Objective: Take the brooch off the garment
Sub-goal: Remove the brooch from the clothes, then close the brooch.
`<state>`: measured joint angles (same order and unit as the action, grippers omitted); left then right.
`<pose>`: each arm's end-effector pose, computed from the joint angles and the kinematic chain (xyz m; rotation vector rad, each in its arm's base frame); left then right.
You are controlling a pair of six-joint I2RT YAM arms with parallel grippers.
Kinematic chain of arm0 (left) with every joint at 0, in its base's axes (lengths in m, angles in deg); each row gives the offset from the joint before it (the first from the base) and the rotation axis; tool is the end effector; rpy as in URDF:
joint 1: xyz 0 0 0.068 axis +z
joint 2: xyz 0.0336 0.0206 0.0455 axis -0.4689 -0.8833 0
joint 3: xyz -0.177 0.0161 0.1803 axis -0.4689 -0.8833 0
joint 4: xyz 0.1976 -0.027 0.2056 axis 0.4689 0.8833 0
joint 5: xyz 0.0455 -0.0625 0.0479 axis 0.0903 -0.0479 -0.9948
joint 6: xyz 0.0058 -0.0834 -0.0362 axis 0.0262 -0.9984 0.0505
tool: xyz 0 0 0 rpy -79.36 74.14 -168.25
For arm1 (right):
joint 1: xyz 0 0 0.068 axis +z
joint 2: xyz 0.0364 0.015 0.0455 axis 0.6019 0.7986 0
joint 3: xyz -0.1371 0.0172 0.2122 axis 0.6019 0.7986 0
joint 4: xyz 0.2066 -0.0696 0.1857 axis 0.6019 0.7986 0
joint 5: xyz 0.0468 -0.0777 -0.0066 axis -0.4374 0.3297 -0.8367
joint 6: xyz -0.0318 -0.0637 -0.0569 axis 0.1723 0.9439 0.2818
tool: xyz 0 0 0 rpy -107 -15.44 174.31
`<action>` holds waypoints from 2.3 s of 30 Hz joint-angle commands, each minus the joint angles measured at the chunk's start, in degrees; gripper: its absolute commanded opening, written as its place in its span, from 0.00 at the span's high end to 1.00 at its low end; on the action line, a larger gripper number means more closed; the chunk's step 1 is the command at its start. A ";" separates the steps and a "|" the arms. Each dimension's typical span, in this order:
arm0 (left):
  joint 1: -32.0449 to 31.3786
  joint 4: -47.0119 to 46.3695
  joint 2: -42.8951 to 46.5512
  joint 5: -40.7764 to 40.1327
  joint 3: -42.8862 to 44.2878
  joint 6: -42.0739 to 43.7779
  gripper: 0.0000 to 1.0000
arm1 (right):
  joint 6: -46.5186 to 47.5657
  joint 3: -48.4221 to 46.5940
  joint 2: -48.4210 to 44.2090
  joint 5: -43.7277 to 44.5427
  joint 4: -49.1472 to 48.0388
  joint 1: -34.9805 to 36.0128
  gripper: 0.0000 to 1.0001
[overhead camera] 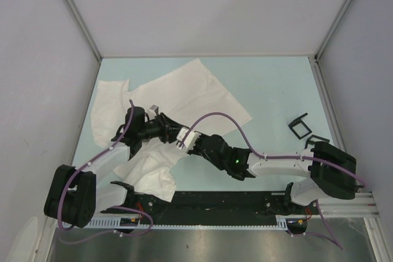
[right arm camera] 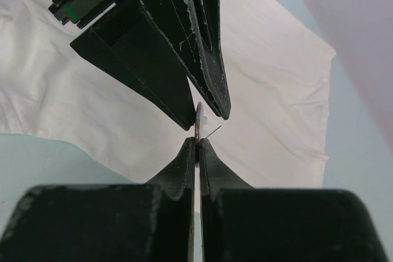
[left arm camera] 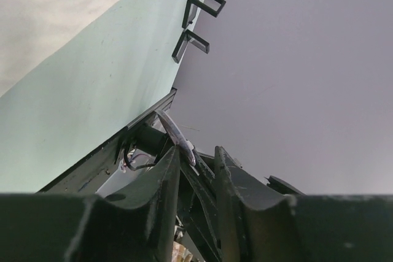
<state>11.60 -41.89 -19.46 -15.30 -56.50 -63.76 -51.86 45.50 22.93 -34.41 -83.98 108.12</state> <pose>0.2586 -0.1360 0.1442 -0.8551 2.3374 -1.7532 0.1560 0.3508 0.1866 -1.1653 1.4408 0.1572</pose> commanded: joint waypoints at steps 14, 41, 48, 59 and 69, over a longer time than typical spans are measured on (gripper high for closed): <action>-0.25 -5.22 0.49 0.06 3.33 13.49 1.00 | -7.96 -3.05 -0.58 6.74 4.93 1.40 0.63; -0.16 -21.11 5.68 9.04 -2.02 32.01 1.00 | -66.69 -1.66 -10.07 -44.40 5.86 -27.52 0.29; -0.16 -30.42 4.36 11.32 -3.78 26.29 1.00 | -71.18 3.79 -11.38 -45.81 -4.77 -28.22 0.38; -0.16 -45.20 0.85 13.96 -6.15 15.39 1.00 | -71.36 8.10 -14.64 -50.46 -11.98 -29.80 0.46; -0.43 -61.91 -4.87 14.75 -8.44 4.67 1.00 | -71.62 8.19 -13.85 -53.97 -15.41 -30.07 0.51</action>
<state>11.47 -92.79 -23.38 -1.56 -64.41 -54.80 -123.28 53.56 9.75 -85.71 -94.78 78.33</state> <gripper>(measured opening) 0.009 0.516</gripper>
